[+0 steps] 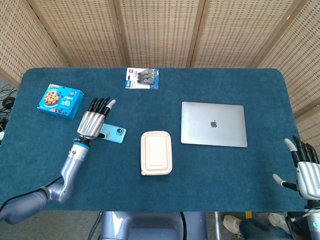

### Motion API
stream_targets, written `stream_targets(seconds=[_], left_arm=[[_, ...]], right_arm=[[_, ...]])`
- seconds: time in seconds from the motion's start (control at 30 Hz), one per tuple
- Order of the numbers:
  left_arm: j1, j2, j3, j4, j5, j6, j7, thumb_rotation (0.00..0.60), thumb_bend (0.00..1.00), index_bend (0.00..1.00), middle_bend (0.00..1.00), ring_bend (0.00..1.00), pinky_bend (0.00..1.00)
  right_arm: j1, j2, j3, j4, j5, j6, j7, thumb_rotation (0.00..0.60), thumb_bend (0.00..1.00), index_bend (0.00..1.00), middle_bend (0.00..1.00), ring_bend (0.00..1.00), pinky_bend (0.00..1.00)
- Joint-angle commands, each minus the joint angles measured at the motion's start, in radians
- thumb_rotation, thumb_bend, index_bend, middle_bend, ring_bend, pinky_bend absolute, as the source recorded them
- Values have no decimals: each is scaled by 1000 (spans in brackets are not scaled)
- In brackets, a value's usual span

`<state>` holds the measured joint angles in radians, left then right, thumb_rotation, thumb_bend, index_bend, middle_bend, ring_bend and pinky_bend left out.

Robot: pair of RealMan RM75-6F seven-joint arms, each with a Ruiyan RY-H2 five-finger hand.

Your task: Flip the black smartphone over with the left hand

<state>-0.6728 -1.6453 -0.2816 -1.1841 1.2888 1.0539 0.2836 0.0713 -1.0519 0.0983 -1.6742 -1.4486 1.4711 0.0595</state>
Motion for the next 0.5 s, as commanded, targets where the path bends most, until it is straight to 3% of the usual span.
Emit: stream_targets(seconds=[0.03,0.27,0.4,0.5], left_arm=[[91,160,22,-204,24,103,-3,600,0,0,0,0,0],[278,379,110,-494,47,284,33,600,0,0,0,0,0],[364,460,178,-572,75,337,-24,600,0,0,0,0,0],[431,495,241,-572,145,403,-62,600,0,0,0,0,0]], right_arm=[[-2,2,-2,-4,-8,6,-1,600,0,0,0,0,0],[-12,8,-2,-16,-20,32,-6,600,0,0,0,0,0],[-17,10,-2,-21,-29,47,-12,600,0,0,0,0,0],[-18,7,-5,-25,-39,52,-23,600,0,0,0,0,0]])
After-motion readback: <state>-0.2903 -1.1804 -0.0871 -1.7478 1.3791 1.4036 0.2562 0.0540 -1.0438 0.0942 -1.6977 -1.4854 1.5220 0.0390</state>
